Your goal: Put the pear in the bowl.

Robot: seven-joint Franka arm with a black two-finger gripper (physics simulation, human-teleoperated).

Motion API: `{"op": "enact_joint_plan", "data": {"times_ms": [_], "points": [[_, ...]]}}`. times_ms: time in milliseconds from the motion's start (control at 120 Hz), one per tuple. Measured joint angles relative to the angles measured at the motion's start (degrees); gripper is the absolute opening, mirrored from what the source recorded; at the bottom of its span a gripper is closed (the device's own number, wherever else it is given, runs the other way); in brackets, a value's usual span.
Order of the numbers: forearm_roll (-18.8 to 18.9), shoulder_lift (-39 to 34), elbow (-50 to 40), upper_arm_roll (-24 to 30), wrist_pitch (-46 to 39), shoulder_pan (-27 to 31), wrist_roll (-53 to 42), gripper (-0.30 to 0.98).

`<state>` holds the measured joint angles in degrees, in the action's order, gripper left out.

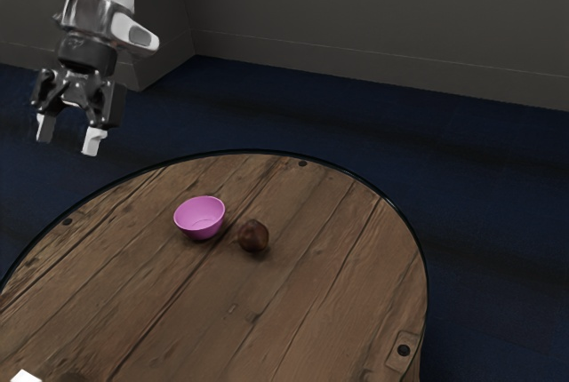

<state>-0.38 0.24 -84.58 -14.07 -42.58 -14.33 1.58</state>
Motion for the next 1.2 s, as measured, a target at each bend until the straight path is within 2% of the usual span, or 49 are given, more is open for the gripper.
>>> {"op": "enact_joint_plan", "data": {"times_ms": [67,200,333,550,633,717,875,1200], "points": [[0.59,-0.41,-1.61,1.40,-10.67,0.99,0.12,0.69],[0.96,3.80,-1.89,4.19,-25.07,2.63,0.48,0.69],[0.15,15.03,-1.90,6.82,-39.79,-4.27,-0.28,0.68],[-5.32,30.34,-1.88,5.53,-58.49,-4.97,-4.56,0.68],[-7.56,31.72,-2.70,0.09,-62.90,-4.91,-6.47,0.68],[-10.08,31.58,-5.10,-2.09,-65.81,-4.95,-8.13,0.68],[-13.02,31.62,-9.37,-2.68,-69.99,-5.00,-10.72,0.69],[-13.96,32.26,-15.26,-2.26,-81.61,-5.10,-16.38,0.69]]}}
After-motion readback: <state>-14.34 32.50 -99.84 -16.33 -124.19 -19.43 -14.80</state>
